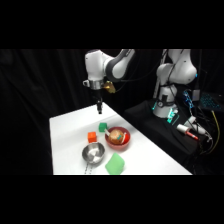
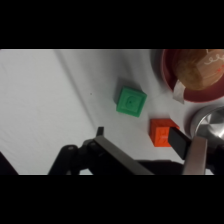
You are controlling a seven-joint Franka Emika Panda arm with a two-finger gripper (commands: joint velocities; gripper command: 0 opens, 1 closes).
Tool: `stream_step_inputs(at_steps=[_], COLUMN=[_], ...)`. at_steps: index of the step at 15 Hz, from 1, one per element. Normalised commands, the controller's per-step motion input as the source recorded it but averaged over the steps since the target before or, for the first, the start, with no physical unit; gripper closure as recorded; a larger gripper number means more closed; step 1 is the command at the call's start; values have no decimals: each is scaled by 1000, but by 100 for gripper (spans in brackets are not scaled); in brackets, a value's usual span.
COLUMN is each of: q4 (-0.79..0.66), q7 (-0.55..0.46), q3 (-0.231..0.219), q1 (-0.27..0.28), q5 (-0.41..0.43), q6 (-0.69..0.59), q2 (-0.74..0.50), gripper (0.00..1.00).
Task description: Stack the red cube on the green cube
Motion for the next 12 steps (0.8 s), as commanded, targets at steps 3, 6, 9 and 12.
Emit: stream_step_inputs(at_steps=[3,6,9,12], q4=[-168,-99,16,131], q7=[205,158,99,85], q3=[35,31,25,2], q1=[17,35,40,54], q5=[95,121,154,128], q6=[400,391,385,300], q2=[101,177,245,297], gripper=[0,0,0,0])
